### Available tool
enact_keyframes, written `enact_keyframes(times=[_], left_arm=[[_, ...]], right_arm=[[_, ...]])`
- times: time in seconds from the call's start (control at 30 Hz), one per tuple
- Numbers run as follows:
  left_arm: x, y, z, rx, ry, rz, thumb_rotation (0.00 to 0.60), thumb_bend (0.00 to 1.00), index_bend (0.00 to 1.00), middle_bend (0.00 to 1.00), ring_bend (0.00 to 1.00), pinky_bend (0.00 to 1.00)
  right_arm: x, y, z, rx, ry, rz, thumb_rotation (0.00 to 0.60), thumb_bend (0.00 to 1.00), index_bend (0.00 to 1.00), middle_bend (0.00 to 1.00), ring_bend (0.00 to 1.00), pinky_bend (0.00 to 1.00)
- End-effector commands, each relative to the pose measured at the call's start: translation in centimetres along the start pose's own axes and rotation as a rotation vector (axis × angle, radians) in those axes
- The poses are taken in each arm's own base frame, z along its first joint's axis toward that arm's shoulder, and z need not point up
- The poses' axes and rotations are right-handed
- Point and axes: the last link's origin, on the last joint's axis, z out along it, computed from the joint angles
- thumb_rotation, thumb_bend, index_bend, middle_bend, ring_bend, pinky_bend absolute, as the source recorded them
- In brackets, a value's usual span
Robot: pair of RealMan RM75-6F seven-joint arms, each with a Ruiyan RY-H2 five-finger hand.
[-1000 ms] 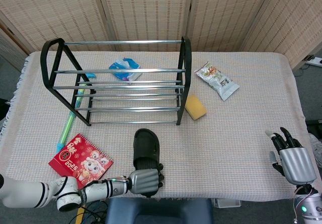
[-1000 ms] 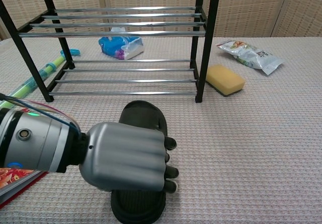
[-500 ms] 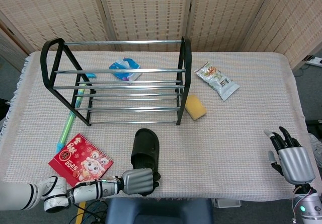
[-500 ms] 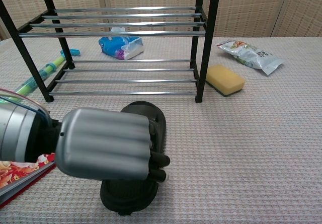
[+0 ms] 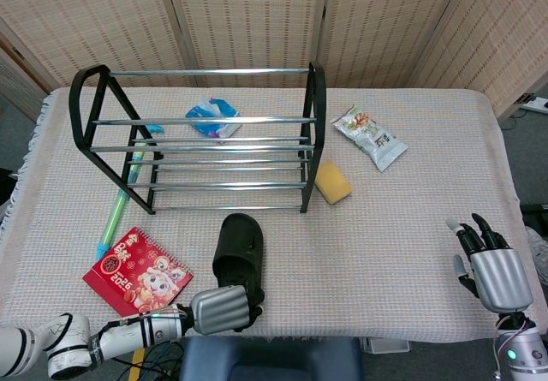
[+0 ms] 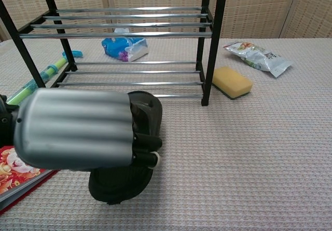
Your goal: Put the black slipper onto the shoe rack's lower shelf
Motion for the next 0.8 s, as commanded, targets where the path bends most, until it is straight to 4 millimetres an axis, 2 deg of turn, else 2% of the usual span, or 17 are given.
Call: enact_keyframes(times=[0.03, 0.17, 0.3, 0.53, 0.8], left_arm=[[0.6, -0.1, -0.6, 0.021, 0.019, 0.010, 0.600, 0.22, 0.83, 0.79, 0.72, 0.65], [0.8, -0.5, -0.8, 0.040, 0.036, 0.030, 0.600, 0.22, 0.83, 0.79, 0.73, 0.65], [0.2, -1.7, 0.0, 0.079, 0.025, 0.067, 0.600, 0.22, 0.83, 0.79, 0.73, 0.65], [-2.0, -4.1, 2.3, 0.124, -0.022, 0.131, 0.600, 0.22, 0.83, 0.79, 0.72, 0.65], [-3.6, -5.7, 5.2, 0.130, -0.049, 0.211, 0.600, 0.22, 0.83, 0.79, 0.71, 0.65]], right_arm=[[0.0, -0.1, 0.0, 0.001, 0.001, -0.001, 0.600, 0.54, 0.15, 0.26, 0.13, 0.31], [0.1, -0.1, -0.1, 0.000, 0.004, 0.001, 0.600, 0.53, 0.15, 0.26, 0.13, 0.31], [0.1, -0.1, 0.0, 0.001, 0.005, 0.001, 0.600, 0.54, 0.15, 0.26, 0.13, 0.30], [0.1, 0.3, -0.2, -0.013, 0.002, 0.003, 0.600, 0.54, 0.15, 0.26, 0.13, 0.30], [-0.1, 0.6, -0.3, -0.024, -0.001, 0.005, 0.600, 0.54, 0.15, 0.26, 0.13, 0.30]])
